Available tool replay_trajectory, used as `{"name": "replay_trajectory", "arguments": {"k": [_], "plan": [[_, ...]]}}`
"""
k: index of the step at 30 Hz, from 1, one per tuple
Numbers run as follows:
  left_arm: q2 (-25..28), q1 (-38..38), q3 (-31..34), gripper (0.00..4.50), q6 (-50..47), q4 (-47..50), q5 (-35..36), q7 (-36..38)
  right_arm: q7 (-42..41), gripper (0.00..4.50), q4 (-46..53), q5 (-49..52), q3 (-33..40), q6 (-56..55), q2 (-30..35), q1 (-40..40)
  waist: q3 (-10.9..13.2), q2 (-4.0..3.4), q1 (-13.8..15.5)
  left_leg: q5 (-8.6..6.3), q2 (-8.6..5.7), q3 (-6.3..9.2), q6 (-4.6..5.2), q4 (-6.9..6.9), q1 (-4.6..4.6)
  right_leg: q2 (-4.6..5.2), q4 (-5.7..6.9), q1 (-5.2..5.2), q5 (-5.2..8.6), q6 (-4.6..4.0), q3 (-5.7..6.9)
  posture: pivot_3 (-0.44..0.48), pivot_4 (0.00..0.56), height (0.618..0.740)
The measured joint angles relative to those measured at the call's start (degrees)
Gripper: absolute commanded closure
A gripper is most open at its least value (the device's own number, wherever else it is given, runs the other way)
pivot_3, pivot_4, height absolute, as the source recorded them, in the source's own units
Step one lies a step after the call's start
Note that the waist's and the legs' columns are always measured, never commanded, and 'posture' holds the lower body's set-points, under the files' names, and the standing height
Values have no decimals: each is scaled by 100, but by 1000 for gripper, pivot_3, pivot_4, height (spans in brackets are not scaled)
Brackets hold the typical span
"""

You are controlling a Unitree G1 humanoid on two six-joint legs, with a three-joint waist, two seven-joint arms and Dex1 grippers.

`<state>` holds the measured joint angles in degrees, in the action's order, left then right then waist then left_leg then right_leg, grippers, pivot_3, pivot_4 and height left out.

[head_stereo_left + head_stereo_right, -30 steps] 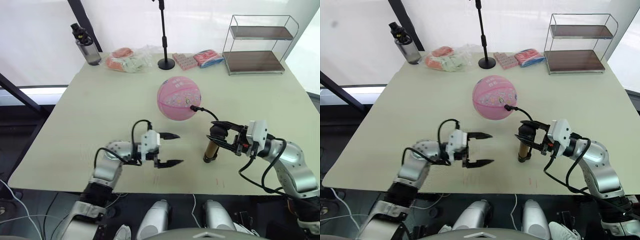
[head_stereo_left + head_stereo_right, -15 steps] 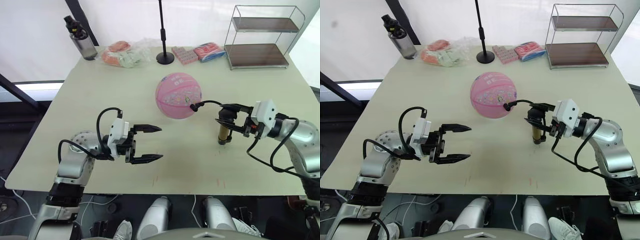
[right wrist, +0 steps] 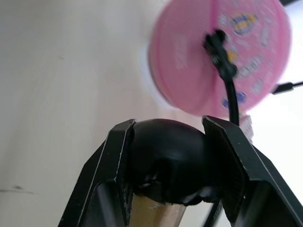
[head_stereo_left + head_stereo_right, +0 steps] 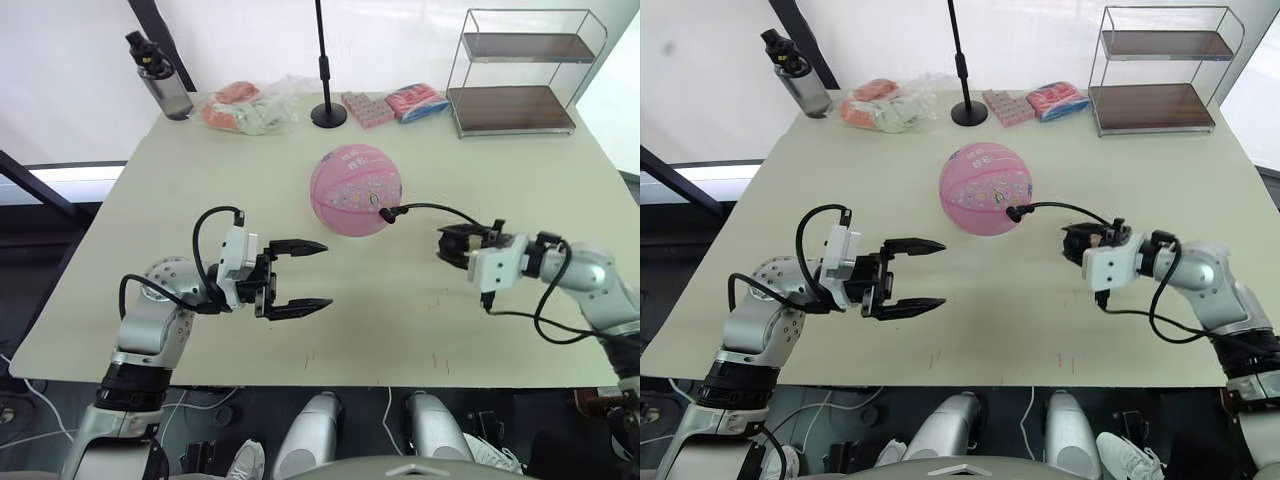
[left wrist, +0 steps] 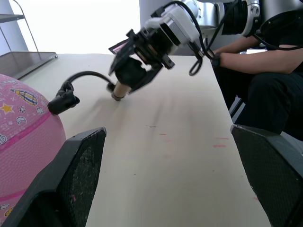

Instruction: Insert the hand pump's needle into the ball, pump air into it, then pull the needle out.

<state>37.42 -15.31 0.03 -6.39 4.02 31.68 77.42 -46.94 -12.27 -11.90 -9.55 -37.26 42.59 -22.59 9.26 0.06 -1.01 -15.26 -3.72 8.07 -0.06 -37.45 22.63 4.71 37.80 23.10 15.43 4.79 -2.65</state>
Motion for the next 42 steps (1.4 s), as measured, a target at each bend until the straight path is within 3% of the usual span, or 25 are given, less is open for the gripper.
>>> {"name": "replay_trajectory", "arguments": {"k": [3, 4, 10, 18, 30, 35, 42], "plan": [[21, -32, 5, 0, -67, 1, 9, 4, -53, 294, -15, 76, -292, -31, -202, 256, 1, 2, -3, 5, 2, 6, -6, 0, -3, -8, 10, 0, -4, -7, 0, 0, 150, 740], [22, -46, 4, 0, -75, 1, 10, 7, -39, 44, -31, 15, -422, -65, -274, 318, 1, 1, -5, 8, 1, 5, -9, 0, -3, -8, 15, 3, -5, -9, -1, 0, 150, 740], [25, -161, 5, 0, -80, 0, 12, 42, -48, 44, -27, 52, -501, -87, -236, 317, 1, 1, -15, 12, 2, 6, -14, -4, -4, -15, 16, 4, -9, -14, -1, 0, 150, 740], [0, -331, 89, 0, -85, -91, 8, -63, -418, 44, 637, 1760, -181, 570, -270, 842, 1, 3, -7, 12, 12, 10, -14, -4, -3, -15, 16, 3, -9, -15, -1, 0, 150, 740], [-453, -1840, 425, 0, -299, -1259, -293, -1444, 511, 44, 2842, 3946, 619, 2857, -1298, 2376, 0, 10, 23, 18, 5, 24, -25, -8, 0, -25, 21, 3, -15, -24, 10, 0, 150, 740], [-657, -2358, 320, 0, -268, -1767, -673, -1782, 628, 44, 3272, 4333, 804, 3258, -1410, 2643, 0, 11, 3, 19, -1, 18, -24, -22, -1, -25, 28, 1, -17, -22, 5, 0, 150, 740], [-1130, -3450, 54, 0, -134, -3253, -1491, -2527, 500, 44, 3485, 4398, 1066, 3362, -1417, 2965, 5, 20, 0, 19, -1, 22, -24, -49, 4, -33, 39, -2, -17, -23, 11, 0, 150, 740]]}}
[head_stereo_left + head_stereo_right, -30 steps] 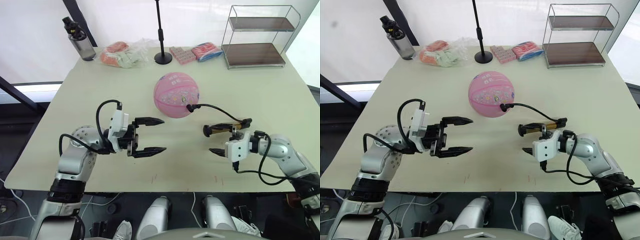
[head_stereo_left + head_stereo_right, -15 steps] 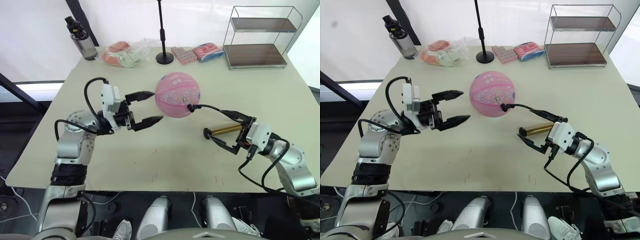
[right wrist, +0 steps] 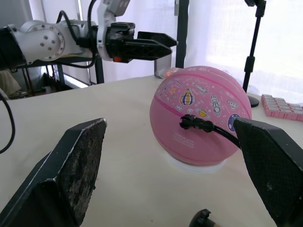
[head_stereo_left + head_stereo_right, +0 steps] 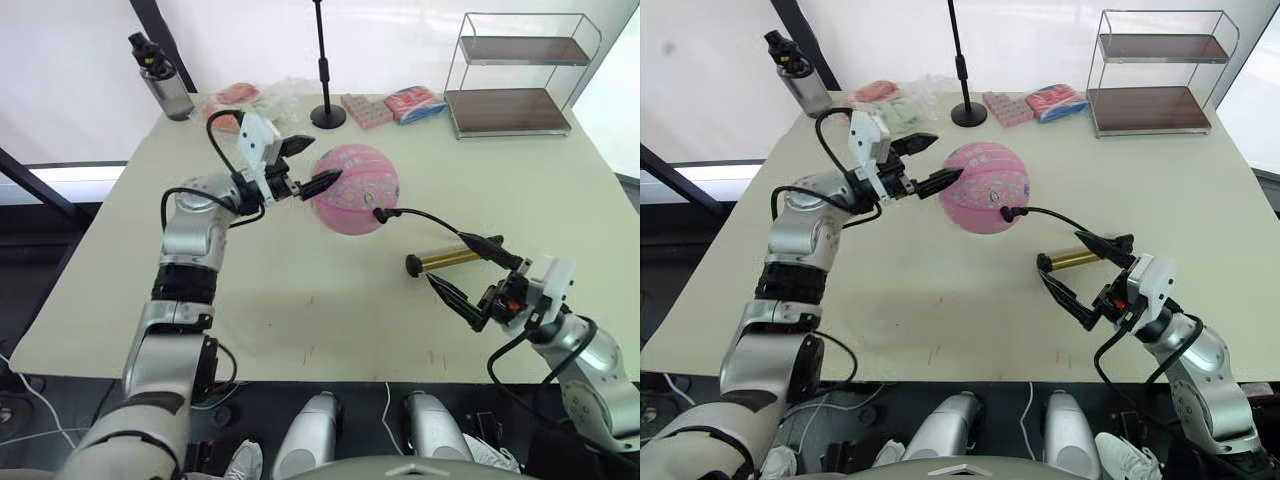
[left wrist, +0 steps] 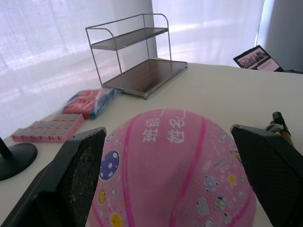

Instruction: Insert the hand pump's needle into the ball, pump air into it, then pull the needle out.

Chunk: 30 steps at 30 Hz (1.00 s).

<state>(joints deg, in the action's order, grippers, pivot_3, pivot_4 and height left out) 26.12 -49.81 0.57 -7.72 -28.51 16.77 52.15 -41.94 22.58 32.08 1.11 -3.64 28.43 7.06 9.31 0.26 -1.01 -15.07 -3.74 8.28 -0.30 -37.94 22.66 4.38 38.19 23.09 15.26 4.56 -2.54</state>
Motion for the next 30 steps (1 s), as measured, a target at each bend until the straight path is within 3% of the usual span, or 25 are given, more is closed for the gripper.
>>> {"name": "replay_trajectory", "arguments": {"k": [9, 20, 30], "plan": [[-499, -887, -58, 0, 236, -1336, -394, -350, 10, 44, 12, -189, -24, -3, -194, -47, 5, 8, -3, -1, -2, -1, 2, -38, 5, -3, 38, 1, 1, 1, 0, 0, 150, 740], [-1068, -1224, -1, 0, 529, -2489, -670, -860, 20, 44, -24, -445, -141, 161, -309, -328, 6, 10, -16, 1, -2, 2, -2, -46, -1, -6, 67, 3, 1, 1, -1, 0, 150, 740], [-1146, -1268, -2, 0, 1126, -3062, -922, -1010, 1006, 44, -410, -2065, -739, 1037, -362, -1409, -7, 18, -10, 2, -4, -1, -3, -49, -12, -6, 73, -1, 1, 1, -4, 0, 150, 740]]}}
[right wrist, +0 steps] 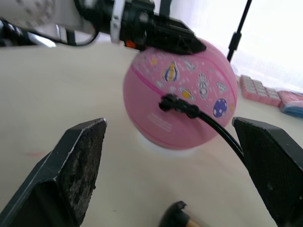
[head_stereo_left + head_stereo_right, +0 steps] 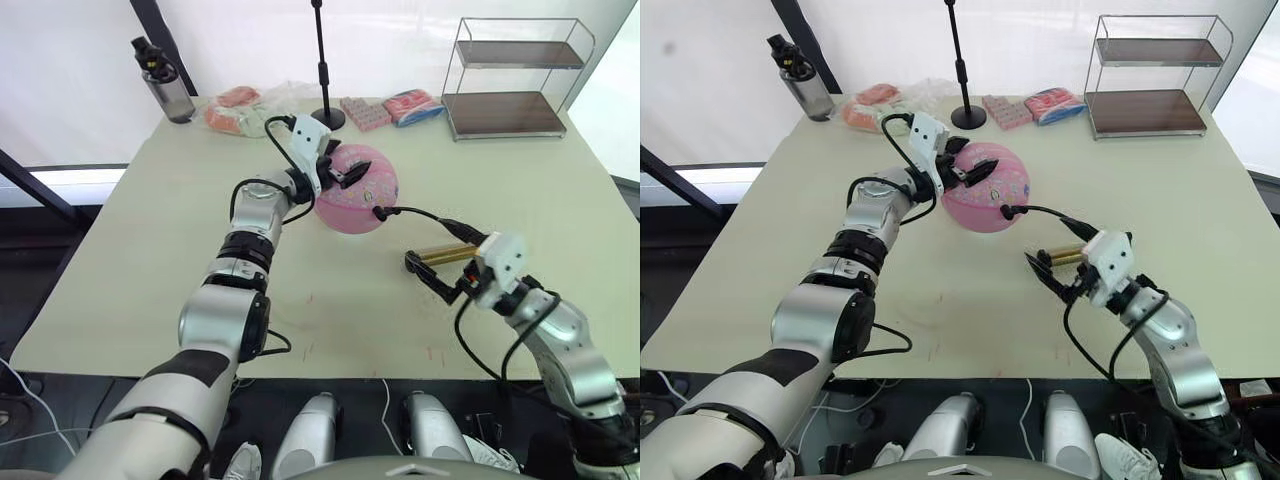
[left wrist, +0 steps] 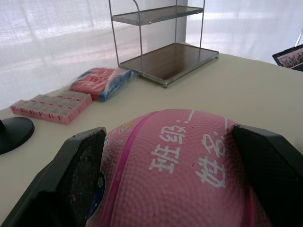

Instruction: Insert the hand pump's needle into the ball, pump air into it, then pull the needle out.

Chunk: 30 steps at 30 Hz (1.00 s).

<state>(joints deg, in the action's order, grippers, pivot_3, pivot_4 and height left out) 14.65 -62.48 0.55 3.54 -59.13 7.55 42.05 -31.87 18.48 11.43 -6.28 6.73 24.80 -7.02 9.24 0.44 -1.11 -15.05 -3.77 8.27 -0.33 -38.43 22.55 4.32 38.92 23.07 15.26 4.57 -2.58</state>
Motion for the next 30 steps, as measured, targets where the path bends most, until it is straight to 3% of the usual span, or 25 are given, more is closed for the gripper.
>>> {"name": "replay_trajectory", "arguments": {"k": [6, 14, 30], "plan": [[-85, -7, -2, 0, 83, -68, -67, -58, 219, 44, -607, -1178, -679, 118, -44, -1004, -13, 9, 16, 0, -2, 0, -1, 0, -5, 2, -6, -12, 0, 0, 6, 0, 150, 740], [-117, 8, 67, 0, 88, -102, -67, -113, 215, 44, -1339, -2115, -1170, 163, -37, -1734, -19, 13, 1, 0, -2, 4, -1, 1, -19, 3, -7, -25, 0, 0, 4, 0, 150, 740], [-155, 36, 118, 0, 87, -102, -67, -126, 1062, 44, -2717, -3955, -1716, -1350, -6, -2592, -19, 14, 3, 0, -3, 4, -2, 5, -39, 4, -8, -41, 1, 0, 1, 0, 150, 740]]}}
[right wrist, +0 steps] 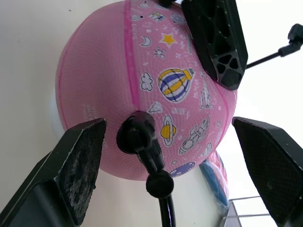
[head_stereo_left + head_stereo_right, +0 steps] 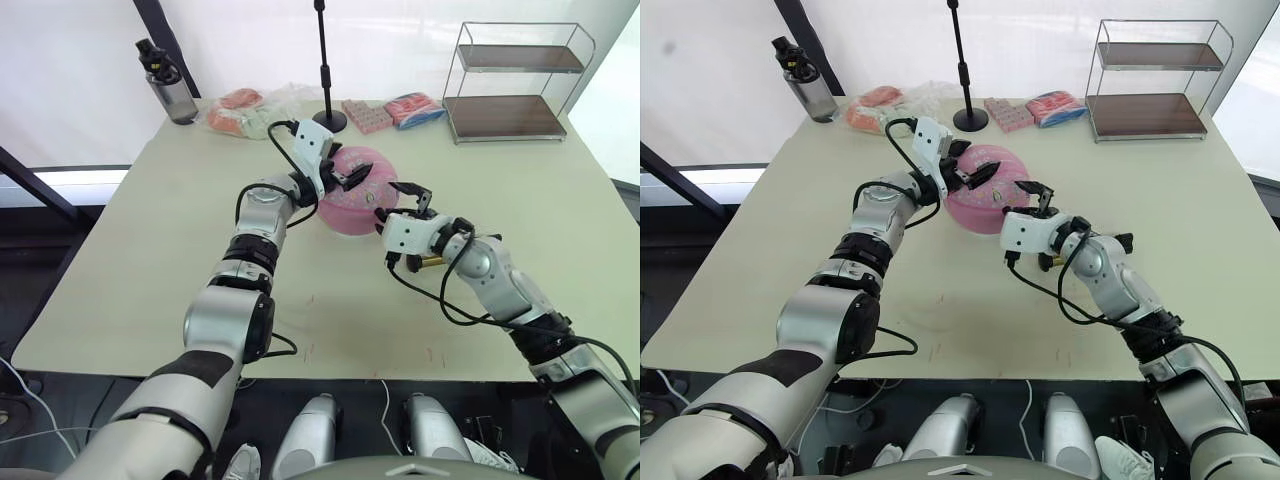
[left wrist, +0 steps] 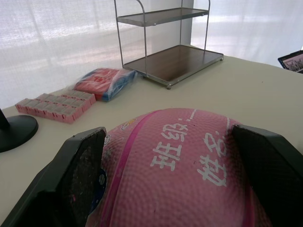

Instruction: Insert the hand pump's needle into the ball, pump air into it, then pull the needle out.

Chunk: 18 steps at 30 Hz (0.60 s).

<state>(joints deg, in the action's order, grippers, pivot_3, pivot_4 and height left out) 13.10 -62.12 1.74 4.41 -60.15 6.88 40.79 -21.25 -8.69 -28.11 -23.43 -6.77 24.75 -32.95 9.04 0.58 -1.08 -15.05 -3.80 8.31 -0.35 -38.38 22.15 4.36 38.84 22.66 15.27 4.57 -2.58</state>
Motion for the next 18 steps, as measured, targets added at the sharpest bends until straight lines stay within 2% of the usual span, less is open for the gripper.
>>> {"name": "replay_trajectory", "arguments": {"k": [2, 5, 10, 11, 12, 18], "plan": [[-1, 2, 0, 0, 0, 0, 0, -2, 48, 44, -86, -61, -4, -77, -8, -1, 0, 0, -1, 0, 0, 0, 0, 0, -2, 0, 0, -1, 0, 0, 0, 0, 150, 740], [-2, 5, 0, 0, 0, 4, 0, -5, 134, 882, -221, -169, -8, -189, -27, -2, 0, 0, -1, 0, 0, 0, 0, 1, -2, 0, 0, -2, 0, 0, 0, 0, 150, 740], [-8, 26, 0, 0, 0, 32, 0, -28, 173, 3299, -350, -352, -24, -306, -29, -5, 0, 0, -2, 0, 0, 0, 0, 1, -3, 0, 0, -3, 0, 0, 0, 0, 150, 740], [-10, 32, 0, 0, 0, 44, 0, -53, 172, 3905, -384, -388, -49, -332, -30, -3, 0, 0, -4, 0, 0, 0, 0, 1, -3, 0, 0, -3, 0, 0, 0, 0, 150, 740], [-12, 43, 1, 0, 0, 50, 0, -54, 180, 4154, -392, -405, -46, -343, -29, -4, 0, 0, -9, 0, 0, -1, 0, 1, -4, 0, 0, -3, 0, 0, -1, 0, 150, 740], [-25, 65, 1, 0, -1, 77, 0, -98, 182, 4149, -411, -376, -12, -330, -121, 7, 0, 0, -25, 0, 1, 0, 0, 2, -7, -1, 0, -5, 0, 0, -2, 0, 150, 740]]}}
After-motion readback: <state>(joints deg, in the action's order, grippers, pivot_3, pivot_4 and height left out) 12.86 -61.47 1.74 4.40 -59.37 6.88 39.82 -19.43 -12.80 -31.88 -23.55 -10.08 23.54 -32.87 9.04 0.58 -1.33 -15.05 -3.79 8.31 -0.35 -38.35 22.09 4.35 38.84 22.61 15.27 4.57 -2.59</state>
